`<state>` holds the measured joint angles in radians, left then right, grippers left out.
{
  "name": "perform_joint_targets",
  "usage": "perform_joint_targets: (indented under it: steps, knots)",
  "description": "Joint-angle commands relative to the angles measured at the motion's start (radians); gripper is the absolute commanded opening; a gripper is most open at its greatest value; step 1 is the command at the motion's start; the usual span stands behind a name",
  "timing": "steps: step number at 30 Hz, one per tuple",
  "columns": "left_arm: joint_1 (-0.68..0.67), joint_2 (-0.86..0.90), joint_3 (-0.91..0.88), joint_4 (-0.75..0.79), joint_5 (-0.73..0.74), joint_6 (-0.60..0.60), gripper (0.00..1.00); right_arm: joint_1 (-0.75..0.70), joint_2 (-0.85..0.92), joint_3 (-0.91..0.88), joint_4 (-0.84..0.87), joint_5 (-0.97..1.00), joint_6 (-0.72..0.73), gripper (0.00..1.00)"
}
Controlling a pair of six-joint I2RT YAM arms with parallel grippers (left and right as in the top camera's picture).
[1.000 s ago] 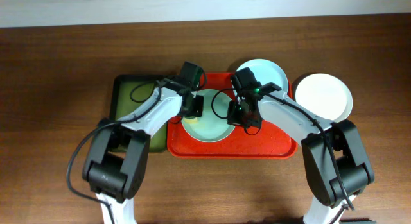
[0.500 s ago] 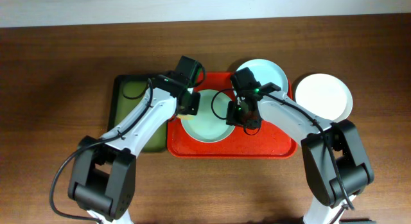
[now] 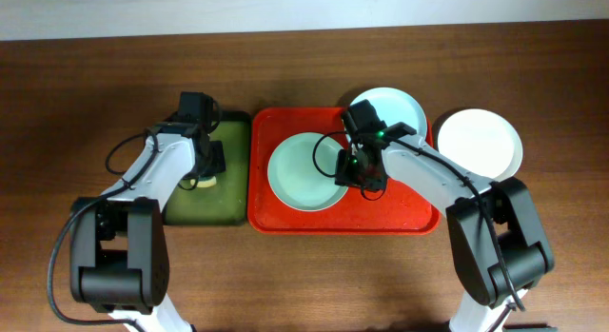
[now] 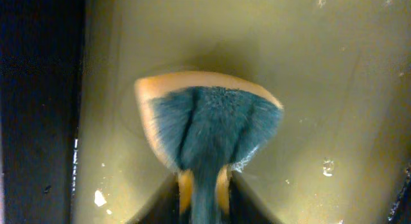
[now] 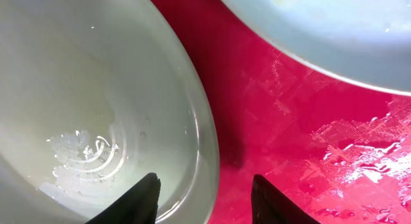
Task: Clean dirty plates on tray and stack at the side
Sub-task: 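Drop the sponge in the black tray and retract the left arm, then lift the light-blue plate with the right gripper and tilt it over the black tray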
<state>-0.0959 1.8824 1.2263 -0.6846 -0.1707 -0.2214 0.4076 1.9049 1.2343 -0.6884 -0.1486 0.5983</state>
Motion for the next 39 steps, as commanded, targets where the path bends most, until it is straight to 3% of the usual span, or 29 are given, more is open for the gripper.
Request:
perform_joint_targets:
  steps: [1, 2, 3, 6, 7, 8, 10, 11, 12, 13, 16, 24, 25, 26, 33, 39]
  knots:
    - [0.001, 0.003, -0.004, 0.015, 0.027, 0.008, 0.29, 0.005, 0.002, 0.013, 0.000, -0.001, 0.001, 0.47]
    - [0.001, 0.003, 0.008, 0.019, 0.061, 0.038, 0.38, 0.005, 0.003, 0.013, 0.000, -0.001, 0.001, 0.47]
    - [0.001, -0.002, 0.038, 0.005, 0.062, 0.057, 0.62, 0.005, 0.003, 0.013, 0.000, -0.001, 0.001, 0.47]
    - [0.002, -0.092, 0.178, -0.118, 0.081, 0.036, 0.68, 0.005, 0.002, 0.013, 0.000, 0.006, 0.001, 0.56]
    - [0.006, -0.143, 0.220, -0.140, 0.082, -0.003, 0.76, 0.005, 0.002, 0.013, 0.000, 0.006, 0.001, 0.57]
    - [0.024, -0.236, 0.253, -0.137, 0.080, -0.060, 0.99, 0.005, 0.003, 0.013, -0.001, 0.007, 0.001, 0.57]
    - [0.047, -0.324, 0.254, -0.128, 0.056, -0.063, 0.99, 0.006, 0.003, 0.012, 0.000, 0.033, 0.002, 0.54]
    - [0.069, -0.360, 0.254, -0.128, 0.020, -0.063, 1.00, 0.006, 0.004, 0.009, 0.000, 0.040, 0.002, 0.49]
    - [0.113, -0.388, 0.254, -0.129, -0.010, -0.063, 0.99, 0.007, 0.004, 0.006, 0.000, 0.040, 0.002, 0.36]
    - [0.167, -0.393, 0.254, -0.137, -0.010, -0.063, 0.99, 0.012, 0.005, 0.006, 0.002, 0.050, 0.002, 0.34]
    - [0.230, -0.389, 0.248, -0.169, -0.010, -0.062, 0.99, 0.032, 0.018, 0.003, 0.023, 0.060, 0.002, 0.34]
    - [0.230, -0.389, 0.248, -0.169, -0.010, -0.062, 0.99, 0.037, 0.081, -0.001, 0.050, 0.082, 0.002, 0.31]
    - [0.230, -0.389, 0.248, -0.169, -0.010, -0.062, 0.99, 0.037, 0.087, -0.001, 0.050, 0.082, 0.002, 0.23]
    - [0.230, -0.389, 0.248, -0.170, -0.010, -0.062, 0.99, 0.036, 0.087, 0.000, 0.050, 0.081, 0.002, 0.04]
    - [0.230, -0.389, 0.248, -0.170, -0.010, -0.062, 0.99, -0.044, 0.007, 0.156, -0.222, -0.023, -0.013, 0.04]
    - [0.230, -0.389, 0.248, -0.170, -0.010, -0.062, 0.99, -0.055, -0.003, 0.301, -0.323, -0.111, -0.074, 0.04]
